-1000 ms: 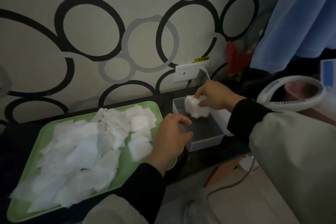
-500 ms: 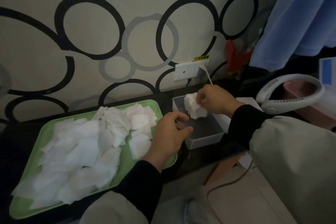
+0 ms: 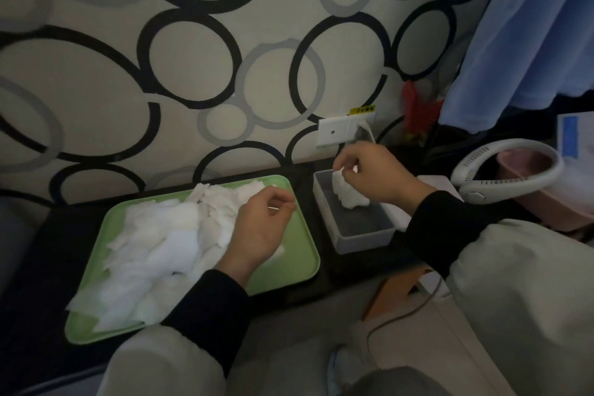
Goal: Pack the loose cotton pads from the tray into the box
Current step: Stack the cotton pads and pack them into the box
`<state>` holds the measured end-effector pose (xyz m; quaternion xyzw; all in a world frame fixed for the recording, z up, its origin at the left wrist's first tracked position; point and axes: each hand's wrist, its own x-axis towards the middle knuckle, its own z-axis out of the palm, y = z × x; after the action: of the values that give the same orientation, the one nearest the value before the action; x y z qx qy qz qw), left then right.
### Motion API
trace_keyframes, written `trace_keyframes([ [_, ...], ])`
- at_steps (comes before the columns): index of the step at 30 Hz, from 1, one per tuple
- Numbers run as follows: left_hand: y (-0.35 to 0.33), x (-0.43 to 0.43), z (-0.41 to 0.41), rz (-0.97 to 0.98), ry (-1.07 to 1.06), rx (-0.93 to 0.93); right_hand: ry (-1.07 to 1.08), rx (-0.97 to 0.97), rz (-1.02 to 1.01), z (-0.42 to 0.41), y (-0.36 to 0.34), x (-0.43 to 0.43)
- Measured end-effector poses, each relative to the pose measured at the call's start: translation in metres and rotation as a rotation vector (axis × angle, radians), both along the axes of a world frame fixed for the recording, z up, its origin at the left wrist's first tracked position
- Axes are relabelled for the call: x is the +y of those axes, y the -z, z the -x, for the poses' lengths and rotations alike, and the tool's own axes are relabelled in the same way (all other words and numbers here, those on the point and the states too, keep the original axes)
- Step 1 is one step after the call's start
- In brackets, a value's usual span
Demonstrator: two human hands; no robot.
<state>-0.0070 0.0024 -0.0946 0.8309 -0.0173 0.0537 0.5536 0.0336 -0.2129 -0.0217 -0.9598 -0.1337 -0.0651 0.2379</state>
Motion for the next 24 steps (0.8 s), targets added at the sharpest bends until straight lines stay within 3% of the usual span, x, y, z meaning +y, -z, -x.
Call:
trace_keyframes([
  [4,-0.010,0.034,0.016,0.047,-0.066,0.002,-0.111,0.114,-0.107,0.022,-0.004,0.053],
  [8,-0.013,0.069,0.033,-0.016,-0.106,0.005,-0.154,0.238,0.024,0.033,0.018,0.099],
  [11,-0.011,0.086,0.043,-0.058,-0.101,0.042,-0.086,0.316,-0.002,0.039,0.048,0.115],
  [17,-0.013,0.101,0.058,-0.082,-0.080,0.063,-0.092,0.265,0.012,0.037,0.080,0.117],
  [24,-0.016,0.104,0.064,-0.102,-0.025,0.055,-0.106,0.194,0.186,0.024,0.085,0.125],
])
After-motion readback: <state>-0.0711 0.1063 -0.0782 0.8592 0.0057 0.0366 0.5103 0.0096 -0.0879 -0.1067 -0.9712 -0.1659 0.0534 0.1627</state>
